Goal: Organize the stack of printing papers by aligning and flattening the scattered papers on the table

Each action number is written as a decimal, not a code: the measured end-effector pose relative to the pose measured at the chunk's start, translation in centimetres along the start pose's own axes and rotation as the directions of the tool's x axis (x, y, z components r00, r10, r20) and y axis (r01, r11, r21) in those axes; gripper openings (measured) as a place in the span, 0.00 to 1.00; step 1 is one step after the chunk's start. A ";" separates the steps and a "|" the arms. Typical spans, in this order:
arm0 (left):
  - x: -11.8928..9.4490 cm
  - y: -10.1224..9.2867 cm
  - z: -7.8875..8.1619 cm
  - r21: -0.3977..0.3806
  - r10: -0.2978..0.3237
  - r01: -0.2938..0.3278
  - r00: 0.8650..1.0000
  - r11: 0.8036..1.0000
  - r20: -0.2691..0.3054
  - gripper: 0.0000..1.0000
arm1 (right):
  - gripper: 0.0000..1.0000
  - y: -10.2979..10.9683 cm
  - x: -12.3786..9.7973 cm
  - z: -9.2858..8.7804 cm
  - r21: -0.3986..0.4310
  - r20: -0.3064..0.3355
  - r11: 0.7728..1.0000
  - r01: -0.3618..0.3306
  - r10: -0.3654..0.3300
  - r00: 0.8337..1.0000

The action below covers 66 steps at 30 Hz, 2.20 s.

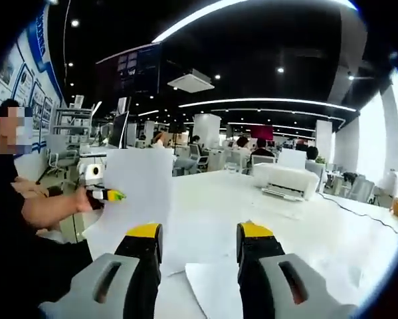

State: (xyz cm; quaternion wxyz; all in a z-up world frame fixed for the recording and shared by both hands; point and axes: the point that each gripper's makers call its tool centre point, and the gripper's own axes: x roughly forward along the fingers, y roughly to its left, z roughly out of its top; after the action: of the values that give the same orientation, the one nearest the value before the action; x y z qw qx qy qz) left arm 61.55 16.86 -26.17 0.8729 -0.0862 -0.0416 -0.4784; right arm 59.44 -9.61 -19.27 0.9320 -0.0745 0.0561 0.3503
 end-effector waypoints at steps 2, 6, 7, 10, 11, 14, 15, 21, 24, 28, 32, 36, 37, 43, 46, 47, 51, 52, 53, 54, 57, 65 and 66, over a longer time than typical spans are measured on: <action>0.0 0.0 0.0 0.002 0.000 0.000 1.000 1.000 -0.001 0.06 | 0.41 -0.2 0.2 -0.2 0.007 -0.014 1.000 -0.002 0.002 1.000; 0.0 0.1 0.0 0.004 0.002 -0.002 1.000 1.000 -0.001 0.06 | 0.41 -0.5 0.4 -0.6 -0.004 -0.047 1.000 0.005 -0.005 0.999; 0.0 0.1 0.0 0.005 0.003 -0.003 1.000 1.000 -0.002 0.06 | 0.42 -0.7 0.5 -0.5 -0.005 -0.051 1.000 0.006 -0.007 0.999; 0.0 0.1 -0.1 0.006 0.004 -0.004 1.000 1.000 -0.004 0.06 | 0.42 -0.9 0.9 -0.4 -0.005 -0.059 1.000 0.010 -0.010 0.998; 0.0 0.1 -0.1 0.006 0.004 -0.004 1.000 1.000 -0.004 0.06 | 0.42 -0.8 1.1 -0.4 -0.003 -0.063 1.000 0.007 -0.007 0.998; 0.0 0.0 -0.1 0.007 0.004 -0.004 1.000 1.000 -0.005 0.06 | 0.40 -0.9 1.5 -0.6 -0.018 -0.073 1.000 -0.003 0.001 0.997; 0.0 0.0 -0.1 0.007 0.004 -0.004 1.000 1.000 -0.005 0.06 | 0.40 -0.9 1.6 -0.7 -0.022 -0.076 1.000 -0.005 0.004 0.997; 0.0 0.1 -0.1 0.011 0.005 -0.005 1.000 1.000 -0.004 0.06 | 0.41 -1.3 3.0 -1.4 -0.017 -0.101 1.000 -0.005 0.003 0.995; -0.1 0.3 0.1 0.008 0.009 -0.009 1.000 1.000 0.005 0.06 | 0.42 -1.5 3.4 -2.1 -0.015 -0.115 1.000 0.010 -0.011 0.993; -0.1 0.4 0.1 0.002 0.012 -0.012 1.000 1.000 0.008 0.06 | 0.43 -2.0 4.3 -2.8 0.000 -0.130 1.000 0.014 -0.014 0.991; -0.1 0.7 0.1 0.001 0.020 -0.020 1.000 1.000 0.008 0.06 | 0.43 -1.9 5.1 -3.7 -0.002 -0.163 1.000 0.012 -0.012 0.987; -0.1 0.9 0.2 -0.008 0.022 -0.021 1.000 1.000 0.012 0.06 | 0.43 -1.9 5.8 -4.3 0.003 -0.181 1.000 0.010 -0.009 0.983; -0.1 1.0 0.2 -0.008 0.022 -0.022 1.000 1.000 0.011 0.06 | 0.43 -1.8 5.9 -4.4 0.005 -0.183 1.000 0.009 -0.008 0.983; -0.1 1.2 0.1 -0.008 0.022 -0.022 1.000 1.000 0.010 0.06 | 0.43 -1.9 6.8 -5.0 0.019 -0.204 1.000 0.000 0.004 0.979; -0.2 1.3 0.3 -0.010 0.025 -0.025 1.000 1.000 0.018 0.06 | 0.43 -2.5 7.0 -4.9 0.027 -0.209 1.000 0.000 0.005 0.978; -0.2 1.4 0.3 -0.011 0.026 -0.026 0.999 1.000 0.020 0.06 | 0.43 -2.6 7.1 -4.8 0.029 -0.209 1.000 0.002 0.004 0.978; -0.2 1.3 0.2 -0.008 0.025 -0.024 1.000 1.000 0.018 0.06 | 0.43 -3.3 7.9 -4.9 0.044 -0.216 0.999 0.009 0.001 0.976; -0.2 1.3 0.2 -0.007 0.024 -0.024 1.000 1.000 0.017 0.06 | 0.43 -3.5 8.1 -5.0 0.046 -0.221 0.999 0.010 0.000 0.975; -0.2 1.3 0.2 -0.005 0.024 -0.024 1.000 1.000 0.016 0.06 | 0.43 -3.6 8.5 -5.2 0.047 -0.229 0.999 0.010 0.002 0.974; -0.2 1.3 0.2 -0.004 0.025 -0.025 1.000 1.000 0.015 0.06 | 0.44 -3.6 8.7 -5.3 0.047 -0.232 0.999 0.009 0.002 0.973; -0.2 1.3 0.2 -0.002 0.024 -0.024 1.000 1.000 0.015 0.06 | 0.44 -3.9 9.7 -6.1 0.051 -0.259 0.999 0.005 0.008 0.966; -0.1 1.1 0.0 0.005 0.020 -0.020 1.000 1.000 0.006 0.06 | 0.46 -5.0 11.3 -7.2 0.055 -0.284 0.998 0.021 -0.005 0.959; -0.1 1.1 0.0 0.006 0.019 -0.019 1.000 1.000 0.005 0.06 | 0.46 -5.1 11.5 -7.3 0.057 -0.287 0.998 0.023 -0.006 0.958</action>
State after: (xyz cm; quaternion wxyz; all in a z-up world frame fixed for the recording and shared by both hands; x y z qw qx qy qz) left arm 62.39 17.54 -26.31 0.8777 -0.0848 -0.0443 -0.4696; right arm 71.08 -7.28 -27.77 0.9184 -0.0969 0.2003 0.3271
